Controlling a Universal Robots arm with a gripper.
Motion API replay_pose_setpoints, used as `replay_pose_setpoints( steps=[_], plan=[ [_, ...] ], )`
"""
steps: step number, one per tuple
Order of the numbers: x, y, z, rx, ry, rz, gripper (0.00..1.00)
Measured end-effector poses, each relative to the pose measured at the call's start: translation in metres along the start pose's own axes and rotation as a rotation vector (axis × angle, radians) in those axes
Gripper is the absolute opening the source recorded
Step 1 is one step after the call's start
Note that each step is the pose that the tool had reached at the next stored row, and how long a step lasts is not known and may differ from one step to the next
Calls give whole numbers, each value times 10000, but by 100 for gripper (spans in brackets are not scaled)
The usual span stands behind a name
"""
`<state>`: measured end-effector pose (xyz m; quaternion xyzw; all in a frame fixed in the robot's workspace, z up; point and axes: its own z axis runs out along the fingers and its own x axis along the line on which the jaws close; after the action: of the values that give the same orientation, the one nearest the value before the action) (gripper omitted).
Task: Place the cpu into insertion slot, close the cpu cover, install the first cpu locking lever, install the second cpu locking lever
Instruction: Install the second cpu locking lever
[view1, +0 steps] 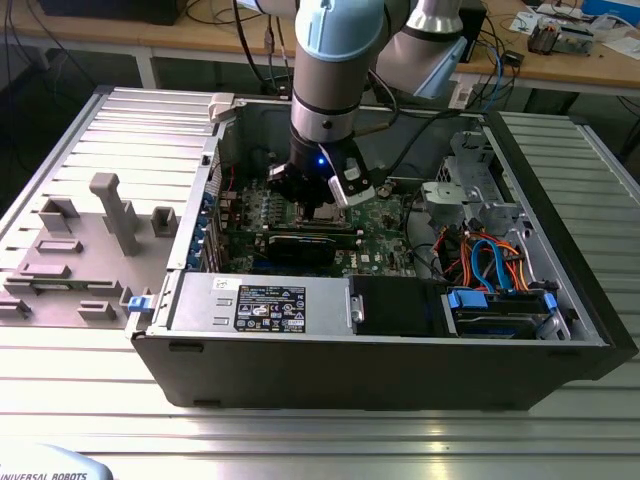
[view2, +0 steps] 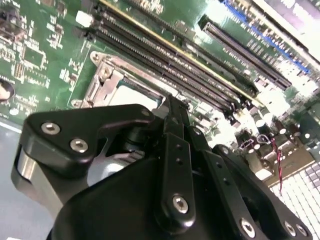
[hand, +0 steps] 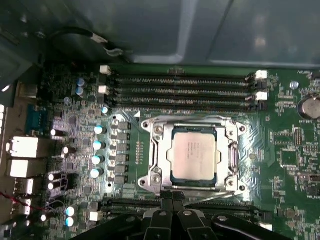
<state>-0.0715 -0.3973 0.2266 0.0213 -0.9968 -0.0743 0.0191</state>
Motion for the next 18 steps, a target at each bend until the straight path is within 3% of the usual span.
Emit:
replay_pose_setpoints(
  steps=[1,3,8,11,15,18],
  plan=[
    [6,-13,-1,-149,-4,-24,11],
    [17,-36,-5,-256,-2,-60,11],
    [23,-114,-16,-305,0,-87,11],
    [34,-118,-16,-345,1,-109,11],
    [74,-162,-15,-478,6,-182,11],
    [95,-212,-19,-643,2,-206,11]
  ],
)
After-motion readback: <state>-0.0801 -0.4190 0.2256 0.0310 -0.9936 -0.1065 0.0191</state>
